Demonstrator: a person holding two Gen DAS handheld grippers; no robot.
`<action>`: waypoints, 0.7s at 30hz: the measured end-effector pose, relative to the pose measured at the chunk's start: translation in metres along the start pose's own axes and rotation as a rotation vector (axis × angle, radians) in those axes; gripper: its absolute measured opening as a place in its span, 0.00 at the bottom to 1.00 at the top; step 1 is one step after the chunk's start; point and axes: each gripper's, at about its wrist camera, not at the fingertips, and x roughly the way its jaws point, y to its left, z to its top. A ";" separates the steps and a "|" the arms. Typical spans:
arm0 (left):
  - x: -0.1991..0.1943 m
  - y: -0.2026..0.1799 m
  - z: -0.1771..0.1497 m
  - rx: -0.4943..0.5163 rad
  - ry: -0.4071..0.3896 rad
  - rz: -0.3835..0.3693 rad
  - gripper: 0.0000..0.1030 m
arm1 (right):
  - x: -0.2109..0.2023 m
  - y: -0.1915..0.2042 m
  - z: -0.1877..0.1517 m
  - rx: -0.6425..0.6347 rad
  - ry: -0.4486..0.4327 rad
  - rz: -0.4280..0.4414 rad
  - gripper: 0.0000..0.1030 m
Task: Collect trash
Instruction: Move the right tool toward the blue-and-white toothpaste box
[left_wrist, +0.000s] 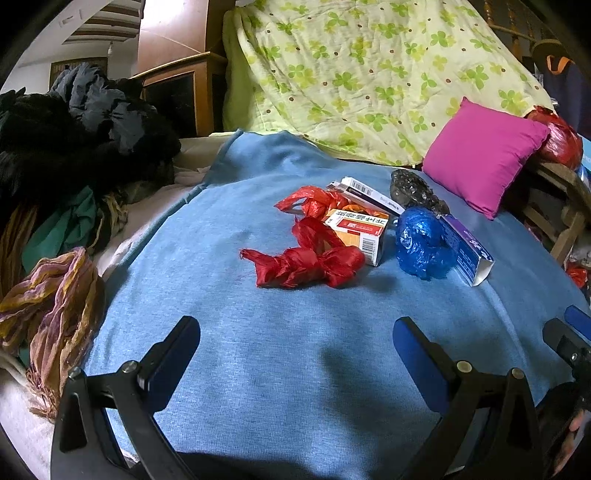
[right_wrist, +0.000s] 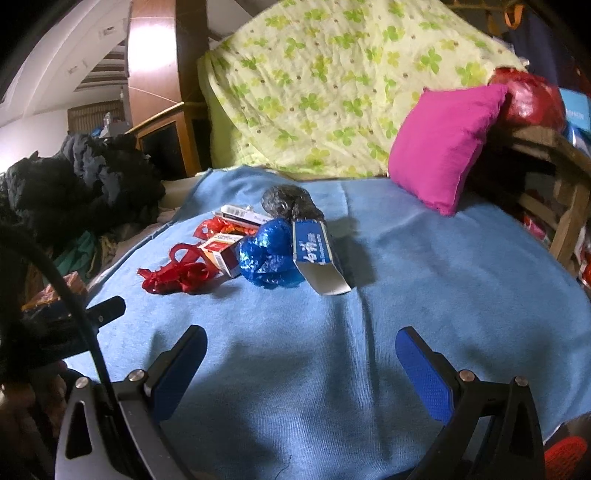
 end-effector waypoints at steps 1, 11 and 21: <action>0.000 0.000 0.000 -0.001 0.001 -0.003 1.00 | 0.003 -0.002 0.002 0.010 0.014 0.009 1.00; 0.000 0.004 0.000 -0.024 0.006 -0.022 1.00 | 0.046 0.002 0.039 -0.038 0.090 0.047 1.00; -0.001 0.007 -0.001 -0.036 0.010 -0.037 1.00 | 0.118 -0.004 0.059 -0.093 0.174 -0.041 0.94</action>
